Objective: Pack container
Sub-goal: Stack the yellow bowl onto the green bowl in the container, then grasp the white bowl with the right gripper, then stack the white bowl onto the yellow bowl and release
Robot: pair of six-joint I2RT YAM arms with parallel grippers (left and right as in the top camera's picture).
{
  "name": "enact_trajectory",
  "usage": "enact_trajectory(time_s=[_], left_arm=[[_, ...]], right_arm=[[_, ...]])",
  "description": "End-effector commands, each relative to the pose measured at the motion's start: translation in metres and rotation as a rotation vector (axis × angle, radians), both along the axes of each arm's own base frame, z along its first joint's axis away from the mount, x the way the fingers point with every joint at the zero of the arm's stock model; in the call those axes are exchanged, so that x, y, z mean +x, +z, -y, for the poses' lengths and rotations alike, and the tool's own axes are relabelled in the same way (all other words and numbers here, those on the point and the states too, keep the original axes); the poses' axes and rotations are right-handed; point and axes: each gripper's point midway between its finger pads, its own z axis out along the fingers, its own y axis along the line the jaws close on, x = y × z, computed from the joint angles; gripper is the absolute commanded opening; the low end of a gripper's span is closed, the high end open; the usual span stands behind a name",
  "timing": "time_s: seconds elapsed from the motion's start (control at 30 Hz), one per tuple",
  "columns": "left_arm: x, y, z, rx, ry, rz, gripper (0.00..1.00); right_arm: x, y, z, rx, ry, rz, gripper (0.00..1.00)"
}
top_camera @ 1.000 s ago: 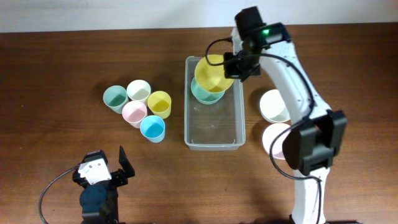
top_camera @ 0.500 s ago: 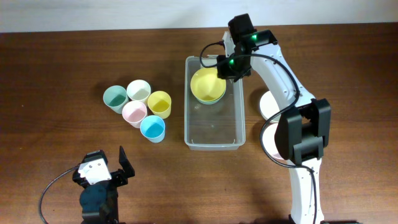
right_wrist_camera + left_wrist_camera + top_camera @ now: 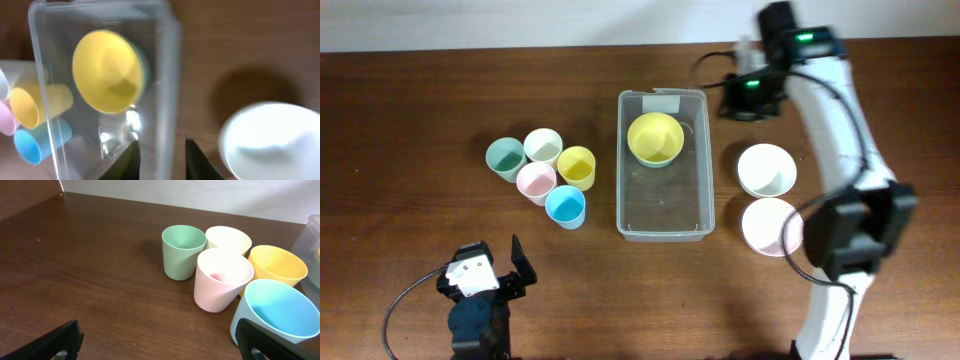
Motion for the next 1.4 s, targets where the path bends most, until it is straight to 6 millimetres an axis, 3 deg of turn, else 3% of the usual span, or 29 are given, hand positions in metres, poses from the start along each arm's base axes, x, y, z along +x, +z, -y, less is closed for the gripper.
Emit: enact_trajectory(time_s=[0.0,0.13,0.27,0.4,0.5,0.63,0.7,0.73,0.77,0.93,1.07,1.2,1.27,1.3,1.37], left_arm=[[0.000,-0.002,0.002,-0.005,-0.010,0.002,1.00],[0.000,-0.002,0.002,-0.005,-0.010,0.003,1.00],[0.000,-0.002,0.002,-0.005,-0.010,0.002,1.00],[0.000,-0.002,0.002,-0.005,-0.010,0.002,1.00],[0.000,-0.002,0.002,-0.005,-0.010,0.002,1.00],[0.000,-0.002,0.002,-0.005,-0.010,0.003,1.00],[0.000,-0.002,0.002,-0.005,-0.010,0.002,1.00],[0.000,-0.002,0.002,-0.005,-0.010,0.002,1.00],[0.000,-0.002,0.002,-0.005,-0.010,0.002,1.00],[0.000,-0.002,0.002,-0.005,-0.010,0.002,1.00],[0.000,-0.002,0.002,-0.005,-0.010,0.002,1.00],[0.000,-0.002,0.002,-0.005,-0.010,0.003,1.00],[0.000,-0.002,0.002,-0.005,-0.010,0.003,1.00],[0.000,-0.002,0.002,-0.005,-0.010,0.002,1.00],[0.000,-0.002,0.002,-0.005,-0.010,0.002,1.00]], right_arm=[[-0.013,0.002,0.072,-0.128,-0.148,-0.053,0.47],[-0.025,-0.029,0.129,-0.129,-0.316,-0.149,0.53],[-0.044,-0.075,0.151,-0.119,-0.377,-0.243,0.53],[-0.057,-0.131,0.140,-0.087,-0.367,-0.281,0.53],[-0.060,-0.149,0.131,-0.042,-0.361,-0.280,0.52],[-0.060,-0.162,0.126,-0.013,-0.359,-0.266,0.37],[-0.056,-0.165,0.125,-0.006,-0.358,-0.244,0.24],[-0.051,-0.163,0.123,0.015,-0.356,-0.224,0.11],[-0.039,-0.157,0.117,0.067,-0.348,-0.178,0.04],[-0.012,-0.117,0.113,0.114,-0.332,-0.071,0.04],[0.005,-0.048,0.102,0.140,-0.318,0.027,0.04],[0.006,0.037,0.060,0.133,-0.213,0.142,0.04],[0.004,0.059,0.035,0.122,-0.155,0.174,0.04],[0.003,0.070,0.013,0.123,-0.096,0.198,0.04],[0.001,0.073,-0.017,0.114,-0.024,0.220,0.04]])
